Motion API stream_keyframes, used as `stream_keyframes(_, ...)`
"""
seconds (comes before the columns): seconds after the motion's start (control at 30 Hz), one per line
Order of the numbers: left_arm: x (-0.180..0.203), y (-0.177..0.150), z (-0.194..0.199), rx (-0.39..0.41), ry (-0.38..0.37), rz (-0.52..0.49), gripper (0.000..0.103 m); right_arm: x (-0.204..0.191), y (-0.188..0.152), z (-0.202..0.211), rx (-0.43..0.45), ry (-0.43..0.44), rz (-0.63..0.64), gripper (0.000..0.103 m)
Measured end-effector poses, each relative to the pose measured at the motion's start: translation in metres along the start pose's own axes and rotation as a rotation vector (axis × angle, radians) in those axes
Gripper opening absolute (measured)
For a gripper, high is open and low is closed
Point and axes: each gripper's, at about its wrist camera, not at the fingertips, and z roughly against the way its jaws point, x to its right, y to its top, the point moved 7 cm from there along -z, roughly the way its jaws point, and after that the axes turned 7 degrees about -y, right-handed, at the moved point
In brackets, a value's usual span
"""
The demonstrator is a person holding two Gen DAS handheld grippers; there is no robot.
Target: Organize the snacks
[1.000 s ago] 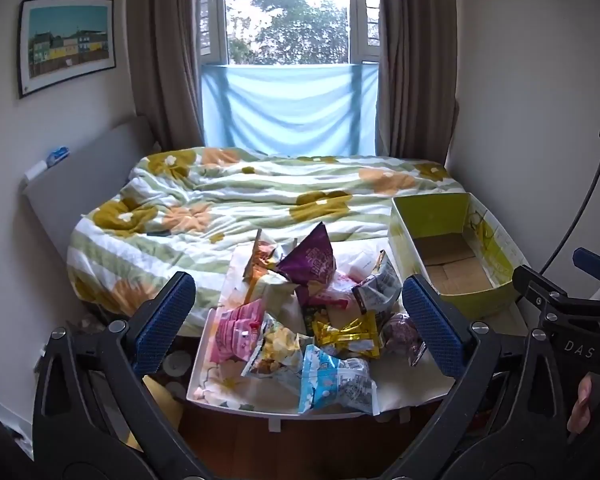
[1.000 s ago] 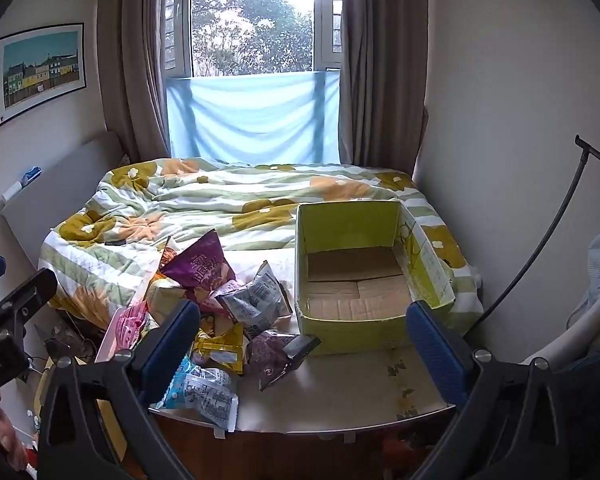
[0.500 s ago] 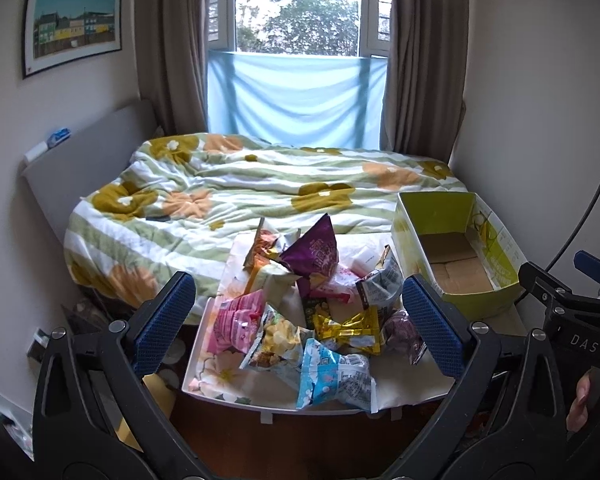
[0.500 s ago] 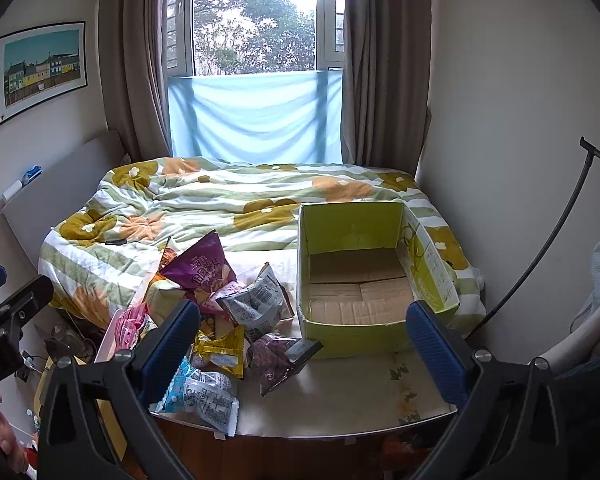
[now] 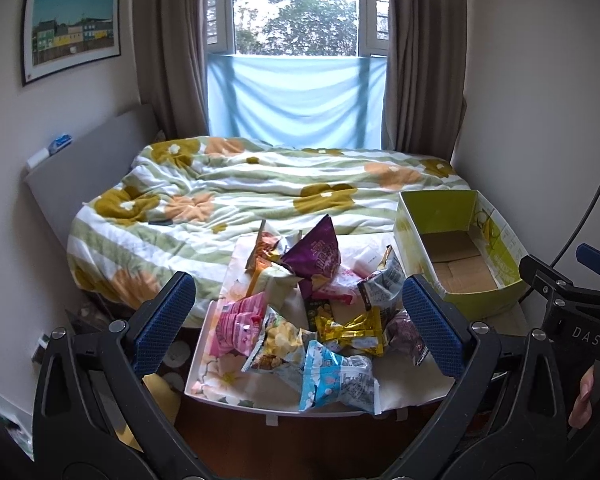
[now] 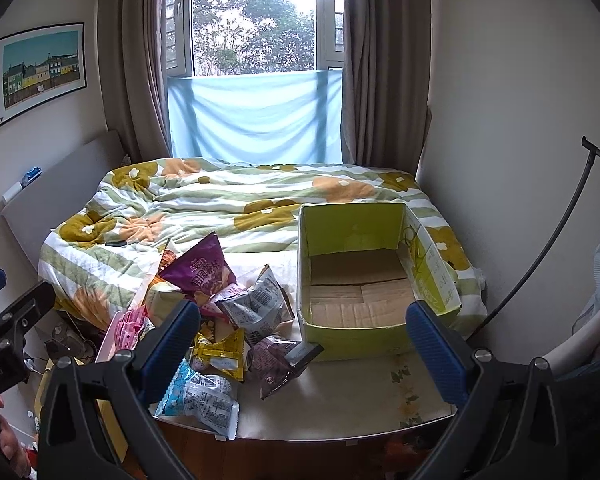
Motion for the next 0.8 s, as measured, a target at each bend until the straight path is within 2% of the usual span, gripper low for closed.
stream_keyframes(0.8, 0.0039, 0.0059, -0.0045, -0.001, -0.005, -0.008, 0.102, -0.0035, 0.0086, -0.0032, 0.006, 0.007, 0.002, 0.103)
